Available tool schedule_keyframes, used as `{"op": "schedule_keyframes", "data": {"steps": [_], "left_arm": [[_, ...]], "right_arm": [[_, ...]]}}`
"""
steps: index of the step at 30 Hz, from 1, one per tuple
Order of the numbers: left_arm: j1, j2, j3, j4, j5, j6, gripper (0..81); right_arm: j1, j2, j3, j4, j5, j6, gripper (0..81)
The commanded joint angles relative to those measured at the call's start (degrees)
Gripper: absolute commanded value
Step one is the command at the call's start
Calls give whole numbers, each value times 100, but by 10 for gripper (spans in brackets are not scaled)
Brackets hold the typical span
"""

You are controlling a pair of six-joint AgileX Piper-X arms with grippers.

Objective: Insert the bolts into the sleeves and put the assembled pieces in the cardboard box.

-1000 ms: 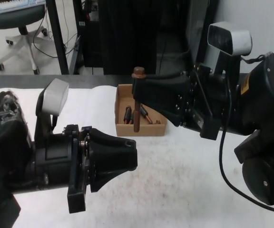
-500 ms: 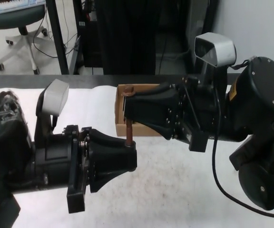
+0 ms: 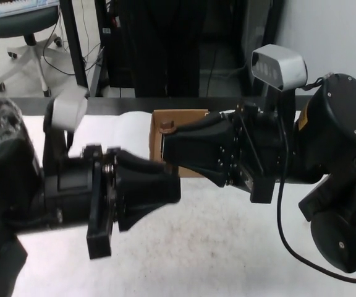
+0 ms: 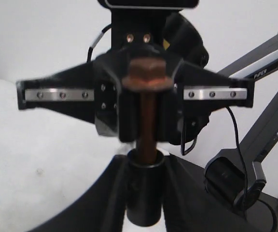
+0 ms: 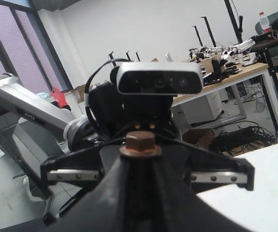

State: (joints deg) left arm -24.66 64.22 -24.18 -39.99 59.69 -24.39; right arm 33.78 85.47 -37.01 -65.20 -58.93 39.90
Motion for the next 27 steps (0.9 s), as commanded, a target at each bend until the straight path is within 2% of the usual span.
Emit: {"op": "schedule_keyframes", "data": {"steps": [1,9,10,13,14,17,27], "left_arm": [[8,-18,-195,-134,-97,58,2],[72,-18,-289,76,-63,158,2],[72,-18,-289,150,-43,235,2],[72,-18,-289,233,-45,303,2],[72,-18,-289,230,-45,303,2],[72,-18,-289,221,102,344,2],[72,-18,-289,337,469,343,2]], "right_arm": [[32,-39,6,34,-297,-13,8],[32,-39,6,34,-405,-13,1],[32,-39,6,34,-405,-13,21],[32,-39,6,34,-405,-13,172],[32,-39,6,34,-353,8,269],[32,-39,6,78,-103,213,449],[19,-39,6,78,-99,67,441]]}}
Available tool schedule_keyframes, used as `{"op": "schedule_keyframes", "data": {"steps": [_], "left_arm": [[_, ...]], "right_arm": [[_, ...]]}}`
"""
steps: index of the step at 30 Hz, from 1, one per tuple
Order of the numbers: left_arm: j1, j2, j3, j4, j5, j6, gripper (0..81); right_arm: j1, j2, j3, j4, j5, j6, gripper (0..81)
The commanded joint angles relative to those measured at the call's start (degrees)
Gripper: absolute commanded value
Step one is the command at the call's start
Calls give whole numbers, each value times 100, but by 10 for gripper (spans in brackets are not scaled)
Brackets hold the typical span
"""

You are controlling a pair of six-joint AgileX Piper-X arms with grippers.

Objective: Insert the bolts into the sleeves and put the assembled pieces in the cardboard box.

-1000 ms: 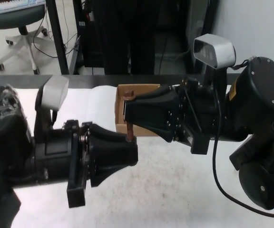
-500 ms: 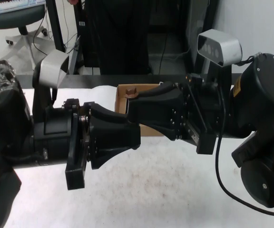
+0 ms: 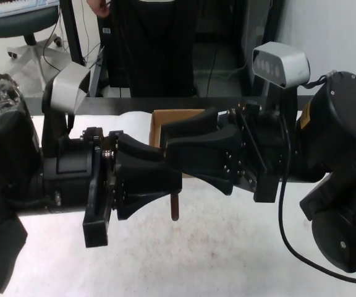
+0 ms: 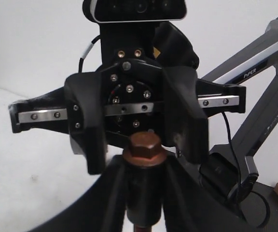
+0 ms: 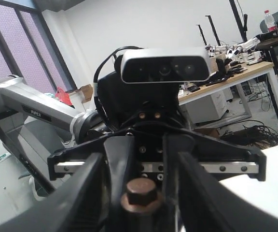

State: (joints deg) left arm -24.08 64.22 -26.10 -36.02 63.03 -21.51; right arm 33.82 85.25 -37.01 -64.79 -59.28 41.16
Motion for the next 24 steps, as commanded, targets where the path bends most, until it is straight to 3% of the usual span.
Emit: {"op": "schedule_keyframes", "data": {"steps": [1,8,18,20,22,24], "left_arm": [[14,-18,-97,-61,139,55,2],[2,-18,-97,58,525,-75,2],[-13,-18,-97,584,506,185,2],[-13,-18,-97,584,245,207,2],[-13,-18,-97,584,-100,256,2],[-2,-18,-97,584,-472,385,2]], "right_arm": [[2,-18,6,37,-48,-87,441],[-483,-18,-32,25,285,-76,441],[-963,-18,-212,-712,283,698,441],[-986,-18,-212,-698,294,739,438],[-1040,-18,-212,-699,309,738,370],[-1105,-18,-212,-699,308,777,193]]}}
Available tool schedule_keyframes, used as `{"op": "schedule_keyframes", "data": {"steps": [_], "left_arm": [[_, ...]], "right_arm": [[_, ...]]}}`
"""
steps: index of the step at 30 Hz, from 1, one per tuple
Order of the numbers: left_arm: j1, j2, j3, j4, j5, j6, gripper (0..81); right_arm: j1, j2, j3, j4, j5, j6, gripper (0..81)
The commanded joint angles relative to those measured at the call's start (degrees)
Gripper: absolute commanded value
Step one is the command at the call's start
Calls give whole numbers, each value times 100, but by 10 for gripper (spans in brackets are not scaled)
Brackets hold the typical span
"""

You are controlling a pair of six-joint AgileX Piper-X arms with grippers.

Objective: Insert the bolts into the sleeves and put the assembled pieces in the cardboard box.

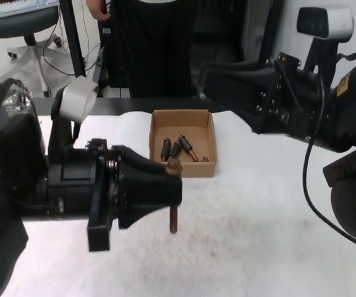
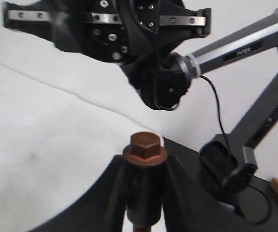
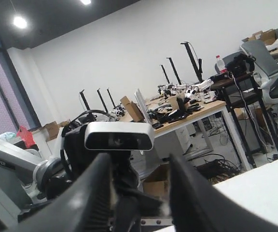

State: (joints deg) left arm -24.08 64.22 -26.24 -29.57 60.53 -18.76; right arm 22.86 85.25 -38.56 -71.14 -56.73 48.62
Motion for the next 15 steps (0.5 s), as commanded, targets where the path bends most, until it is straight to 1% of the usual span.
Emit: {"op": "schedule_keyframes", "data": {"steps": [1,2,5,8,10,12,15], "left_arm": [[-2,-5,-83,-61,-365,150,2],[-2,-10,-103,-9,-544,204,2],[-2,7,-323,637,-1143,296,2],[-2,106,-750,1746,-2116,745,2],[-2,307,-1148,2527,-2741,1067,2],[-2,618,-1632,3257,-3292,1326,2],[-2,1376,-2559,4139,-3873,1509,2]], "right_arm": [[-48,-18,-57,-64,32,25,61],[-104,-18,-57,-64,28,39,2],[-262,-18,-44,-49,29,28,8],[-434,-18,-42,439,-51,-62,8],[-543,-18,-42,1096,-175,-463,8],[-604,-18,-37,2056,-163,-948,8],[-628,-18,-37,3659,297,-1837,8]]}}
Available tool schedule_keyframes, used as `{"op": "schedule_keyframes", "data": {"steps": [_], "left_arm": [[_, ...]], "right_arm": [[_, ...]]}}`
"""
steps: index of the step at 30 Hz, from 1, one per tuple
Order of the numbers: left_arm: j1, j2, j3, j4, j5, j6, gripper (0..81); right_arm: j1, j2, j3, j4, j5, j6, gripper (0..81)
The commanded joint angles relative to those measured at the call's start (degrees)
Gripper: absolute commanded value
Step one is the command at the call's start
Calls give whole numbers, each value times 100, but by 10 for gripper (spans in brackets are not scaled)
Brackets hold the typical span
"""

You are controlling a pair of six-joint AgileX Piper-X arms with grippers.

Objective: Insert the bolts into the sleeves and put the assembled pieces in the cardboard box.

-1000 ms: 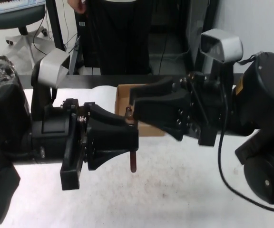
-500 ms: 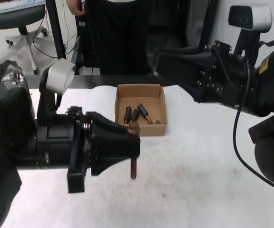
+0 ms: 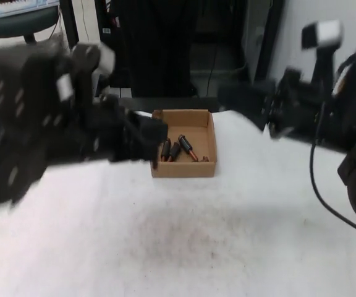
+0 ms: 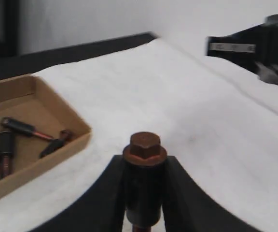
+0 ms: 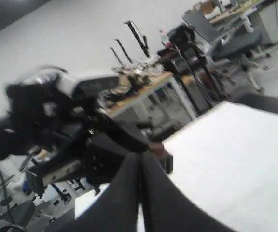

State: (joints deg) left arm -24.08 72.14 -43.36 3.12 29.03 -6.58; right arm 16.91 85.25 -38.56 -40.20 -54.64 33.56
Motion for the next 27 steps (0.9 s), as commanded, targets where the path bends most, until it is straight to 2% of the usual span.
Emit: {"op": "schedule_keyframes", "data": {"steps": [1,6,9,16,22,27], "left_arm": [[-2,817,-1183,1069,-820,325,2],[-24,2314,-2908,1936,-1351,415,2],[-26,3225,-3937,2558,-1541,620,2],[-228,4740,-5673,3757,-1748,992,2],[-457,5238,-5858,3469,-1969,1007,2],[-495,5384,-5858,3458,-2024,982,2]], "right_arm": [[-33,-18,-37,1167,393,-602,8],[-16,-151,-37,3720,2097,-1306,8],[-16,-341,-37,4691,2623,-1728,8],[-41,-890,-37,5096,3131,-2013,8],[-41,-1264,-37,5202,3205,-2025,8],[-41,-1402,-37,5416,3205,-2025,8]]}}
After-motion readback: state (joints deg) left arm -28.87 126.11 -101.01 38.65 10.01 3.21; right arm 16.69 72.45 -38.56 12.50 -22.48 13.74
